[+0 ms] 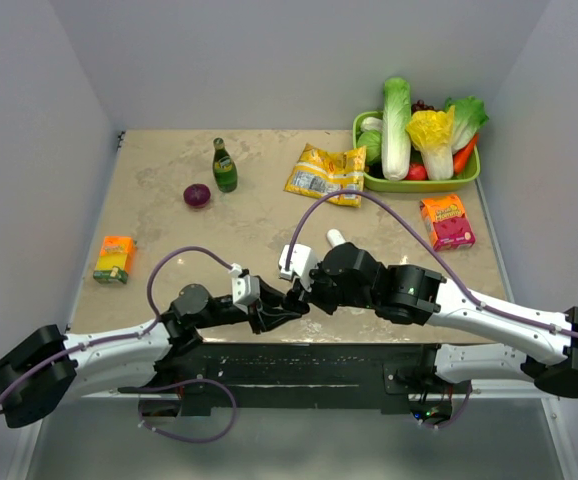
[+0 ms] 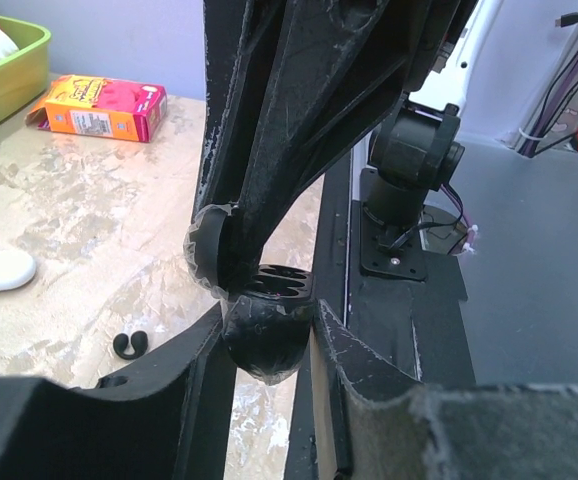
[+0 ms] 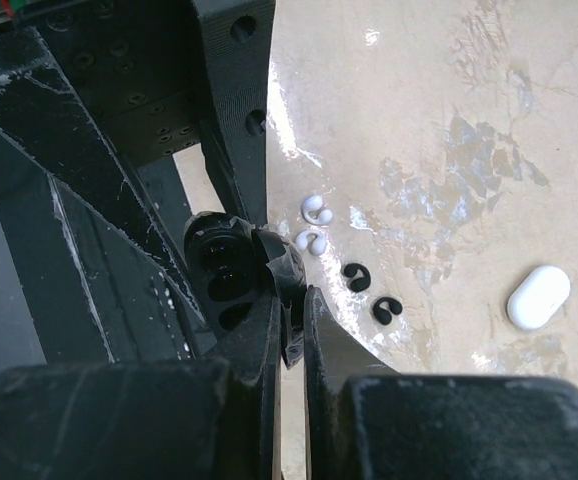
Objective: Insert the wireless bluetooth earbuds into the charging case
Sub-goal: Adjust the charging case.
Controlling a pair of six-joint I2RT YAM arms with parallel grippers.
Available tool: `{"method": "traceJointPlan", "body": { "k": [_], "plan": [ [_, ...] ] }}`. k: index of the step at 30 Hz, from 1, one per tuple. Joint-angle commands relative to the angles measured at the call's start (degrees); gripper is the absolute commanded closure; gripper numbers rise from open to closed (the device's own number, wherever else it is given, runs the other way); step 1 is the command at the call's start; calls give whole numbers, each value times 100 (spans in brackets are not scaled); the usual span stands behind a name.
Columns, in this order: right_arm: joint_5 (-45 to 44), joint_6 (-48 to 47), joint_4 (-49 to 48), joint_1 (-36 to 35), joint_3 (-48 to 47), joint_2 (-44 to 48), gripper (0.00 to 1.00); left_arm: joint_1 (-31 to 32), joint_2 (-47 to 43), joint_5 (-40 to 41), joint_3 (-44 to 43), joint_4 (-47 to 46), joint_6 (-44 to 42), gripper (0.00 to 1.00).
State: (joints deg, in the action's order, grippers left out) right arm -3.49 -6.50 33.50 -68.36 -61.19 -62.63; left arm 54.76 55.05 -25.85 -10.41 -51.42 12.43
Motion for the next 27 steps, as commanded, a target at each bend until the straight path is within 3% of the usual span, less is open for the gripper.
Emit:
{"method": "traceJointPlan", "body": {
  "k": [1,8,10,14,27],
  "plan": [
    [226,105,-150,-37,-306,-30,100,-27,59,-96,-198,-298,-179,100],
    [129,167,-176,-37,-297,-21,99,-27,85,-35,22,-816,110,100],
    [-2,228,-212,-37,-297,31,85,-27,77,9,66,-931,163,100],
    [-170,307,-308,-37,-306,67,66,-27,68,150,171,-1098,269,100],
    [-459,597,-730,191,-315,478,28,-27,138,607,619,-1977,656,100]
  ]
}}
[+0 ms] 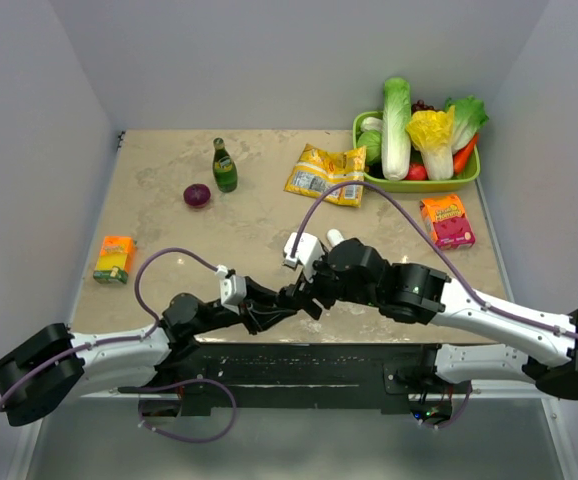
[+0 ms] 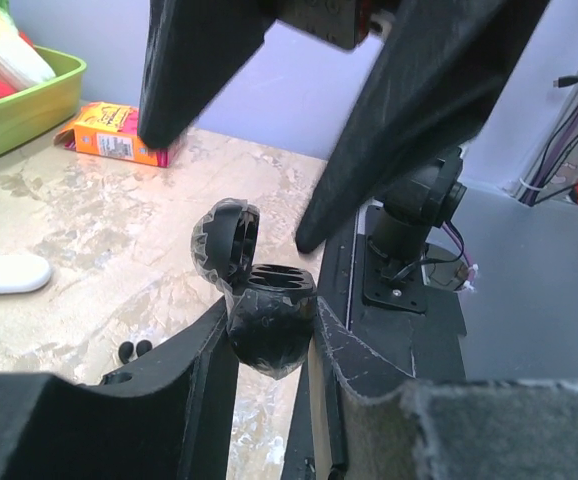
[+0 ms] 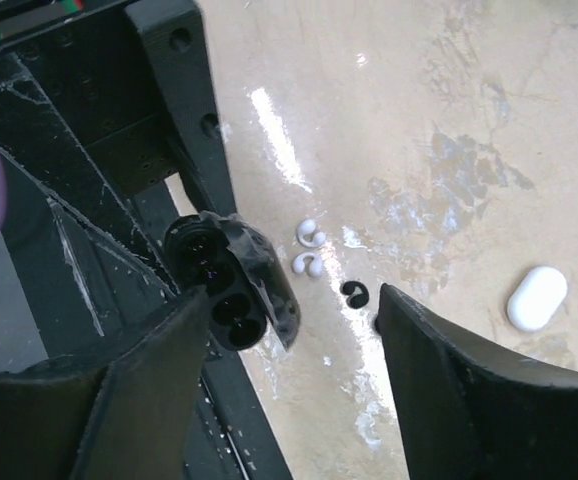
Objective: Insert the wireless bluetooth earbuds into the charging case
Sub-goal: Adjust the charging case, then pick up the earbud from the center of the board.
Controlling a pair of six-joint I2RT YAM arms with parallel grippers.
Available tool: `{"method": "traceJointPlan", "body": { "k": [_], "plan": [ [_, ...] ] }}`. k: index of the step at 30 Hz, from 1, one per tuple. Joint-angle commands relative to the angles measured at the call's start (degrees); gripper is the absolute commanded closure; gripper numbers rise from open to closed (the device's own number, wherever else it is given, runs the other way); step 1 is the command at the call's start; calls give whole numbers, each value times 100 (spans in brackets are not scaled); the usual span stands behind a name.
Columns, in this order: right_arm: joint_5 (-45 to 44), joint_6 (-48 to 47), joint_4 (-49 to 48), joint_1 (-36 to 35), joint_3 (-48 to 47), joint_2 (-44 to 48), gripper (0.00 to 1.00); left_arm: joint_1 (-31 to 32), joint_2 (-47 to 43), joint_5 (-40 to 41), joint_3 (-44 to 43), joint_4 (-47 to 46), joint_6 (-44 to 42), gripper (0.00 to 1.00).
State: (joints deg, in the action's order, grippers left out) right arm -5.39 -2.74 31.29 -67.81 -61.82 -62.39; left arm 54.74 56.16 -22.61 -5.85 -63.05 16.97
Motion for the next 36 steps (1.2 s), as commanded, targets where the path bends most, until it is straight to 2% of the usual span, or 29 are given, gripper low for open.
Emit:
{"method": "traceJointPlan", "body": {
  "k": [1,5,8,10,13,15,19,23,24,25,28,30,33,36],
  "plan": [
    [-331,230,-631,224,-156,586,27,-25,26,336,241,-971,236,100],
    [-682,730,-1492,505,328,1237,24,-34,-17,634,400,-1350,438,100],
    [-1270,1091,-1827,611,758,1607,24,-42,-131,766,497,-1640,631,100],
    [-1797,1433,-1863,637,1039,1634,25,-60,-263,819,584,-1902,754,100],
    [-2368,1961,-1705,672,1356,1363,31,-139,-377,776,794,-2289,1053,100],
    [-2476,2346,-1643,673,1523,1221,34,-191,-413,662,892,-2527,1247,100],
    [-2397,2796,-1977,708,2217,1010,37,-236,-431,688,1400,-3369,1458,100],
    [-1949,2990,-2416,831,2604,703,39,-236,-431,863,1876,-3916,1502,100],
    [-1922,2990,-2478,892,2701,554,42,-236,-404,881,1964,-4004,1502,100],
    [-1887,2990,-2531,919,2737,483,50,-236,-387,907,2112,-4188,1502,100],
    [-1712,2973,-2689,1190,2798,114,65,-236,-369,847,2237,-4278,1467,100],
    [-1354,2920,-2882,1436,2833,-227,69,-245,-343,794,2228,-4234,1441,100],
    [-966,2815,-3146,1569,2886,-519,68,-245,-290,697,2237,-4295,1405,100],
    [-946,2840,-3384,1595,2878,-844,63,-245,-255,705,2237,-4321,1388,100]
  ]
}}
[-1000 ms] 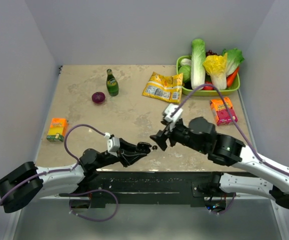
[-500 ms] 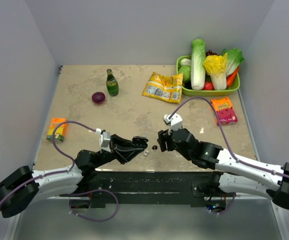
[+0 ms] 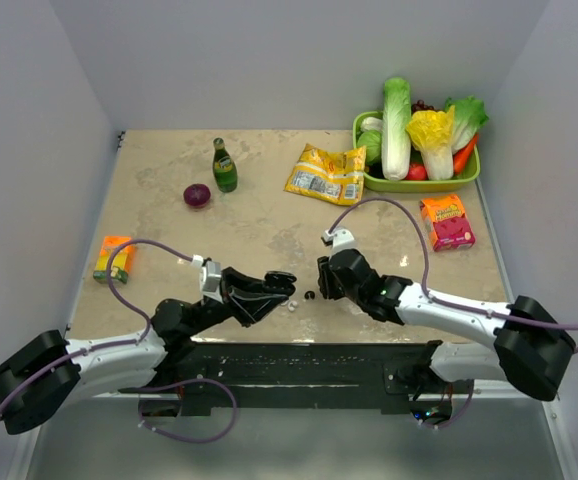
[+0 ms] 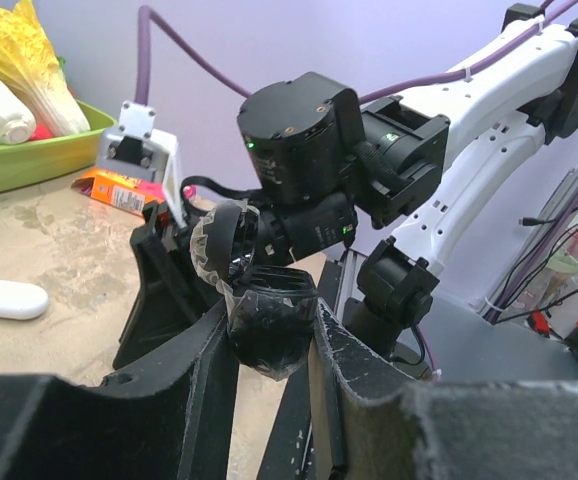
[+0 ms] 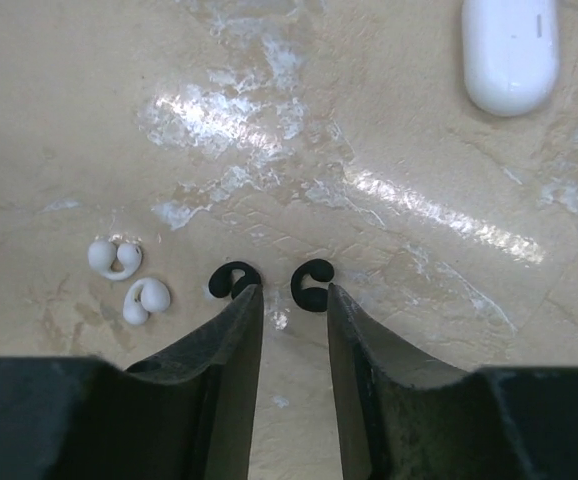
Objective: Insert the wireless bluetooth earbuds into the charging case
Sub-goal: Pick up the earbud from the center of the board.
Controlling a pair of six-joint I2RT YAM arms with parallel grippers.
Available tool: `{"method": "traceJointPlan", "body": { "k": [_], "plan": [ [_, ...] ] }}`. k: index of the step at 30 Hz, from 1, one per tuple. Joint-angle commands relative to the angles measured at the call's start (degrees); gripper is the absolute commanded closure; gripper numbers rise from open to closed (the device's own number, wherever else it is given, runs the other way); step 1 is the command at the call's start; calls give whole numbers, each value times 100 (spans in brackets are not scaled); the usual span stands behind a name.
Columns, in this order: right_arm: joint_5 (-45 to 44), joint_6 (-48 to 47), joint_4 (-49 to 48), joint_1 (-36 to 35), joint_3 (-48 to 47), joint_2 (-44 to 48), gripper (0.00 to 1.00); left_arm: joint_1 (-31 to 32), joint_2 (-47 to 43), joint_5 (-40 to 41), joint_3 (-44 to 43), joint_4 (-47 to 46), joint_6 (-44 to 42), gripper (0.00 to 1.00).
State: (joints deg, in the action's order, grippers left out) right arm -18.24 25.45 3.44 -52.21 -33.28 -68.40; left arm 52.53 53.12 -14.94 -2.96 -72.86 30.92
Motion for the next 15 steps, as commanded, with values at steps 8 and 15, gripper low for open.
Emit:
{"method": "traceJointPlan", "body": {
  "k": [8,15],
  "plan": [
    [58,329,-678,430,199,36,57,-24,14,-62,1931,-3121,11,100],
    [751,320,-907,1046,340,-216,63,-24,93,-228,1685,-2760,-77,100]
  ]
}}
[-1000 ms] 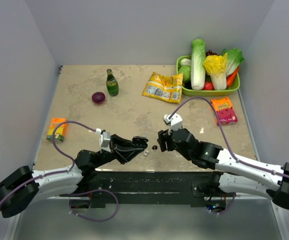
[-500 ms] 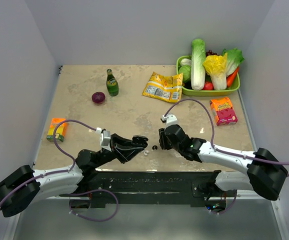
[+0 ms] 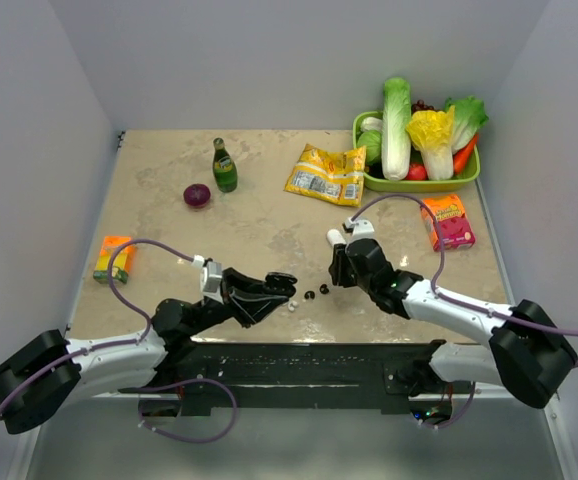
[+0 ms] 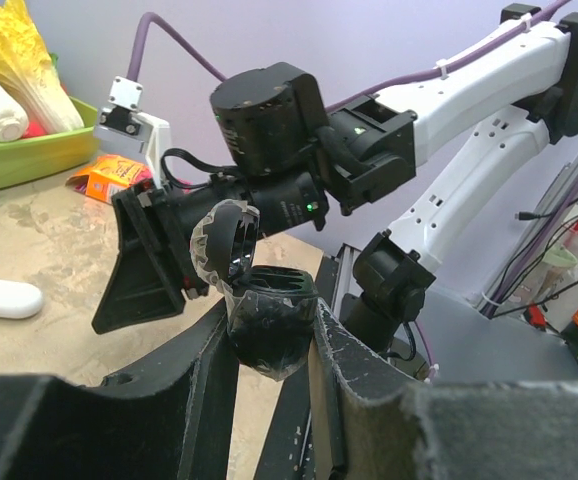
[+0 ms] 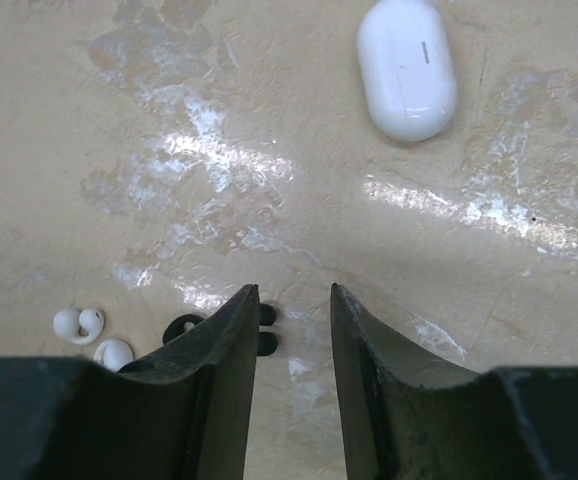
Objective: Insert the wireless bluetooth earbuds into the charging case
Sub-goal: Pick up the earbud from the center of the board.
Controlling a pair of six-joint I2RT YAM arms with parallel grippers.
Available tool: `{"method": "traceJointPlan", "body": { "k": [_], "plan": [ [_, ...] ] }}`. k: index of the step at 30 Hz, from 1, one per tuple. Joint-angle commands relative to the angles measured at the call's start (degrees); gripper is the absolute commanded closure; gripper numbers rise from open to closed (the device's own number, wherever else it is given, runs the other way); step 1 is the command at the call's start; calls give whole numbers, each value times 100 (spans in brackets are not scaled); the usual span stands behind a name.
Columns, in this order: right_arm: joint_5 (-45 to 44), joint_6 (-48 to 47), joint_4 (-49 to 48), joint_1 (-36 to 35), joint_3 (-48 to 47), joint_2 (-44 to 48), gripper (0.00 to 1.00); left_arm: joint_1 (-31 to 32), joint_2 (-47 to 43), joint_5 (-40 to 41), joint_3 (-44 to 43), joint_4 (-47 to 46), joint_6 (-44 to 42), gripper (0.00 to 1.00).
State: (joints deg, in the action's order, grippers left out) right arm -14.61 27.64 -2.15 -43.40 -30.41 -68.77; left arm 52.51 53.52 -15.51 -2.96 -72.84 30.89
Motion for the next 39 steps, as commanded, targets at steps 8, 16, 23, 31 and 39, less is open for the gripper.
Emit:
{"method": "traceJointPlan", "body": {
  "k": [8,16,23,31,39],
  "plan": [
    [661,-12,-304,165,-35,-426,71,-22,203,-321,1632,-2762,-84,100],
    [1091,-302,-331,-291,-16,-4,56,-13,343,-374,1597,-2762,-92,100],
    [1083,-575,-92,-635,-421,-593,62,-13,572,-374,1597,-3043,-40,100],
    [785,-514,82,-644,-483,-726,69,-13,528,-321,1632,-2947,-48,100],
    [652,-294,312,-556,-483,-857,69,-13,581,-321,1632,-2920,-75,100]
  ]
}}
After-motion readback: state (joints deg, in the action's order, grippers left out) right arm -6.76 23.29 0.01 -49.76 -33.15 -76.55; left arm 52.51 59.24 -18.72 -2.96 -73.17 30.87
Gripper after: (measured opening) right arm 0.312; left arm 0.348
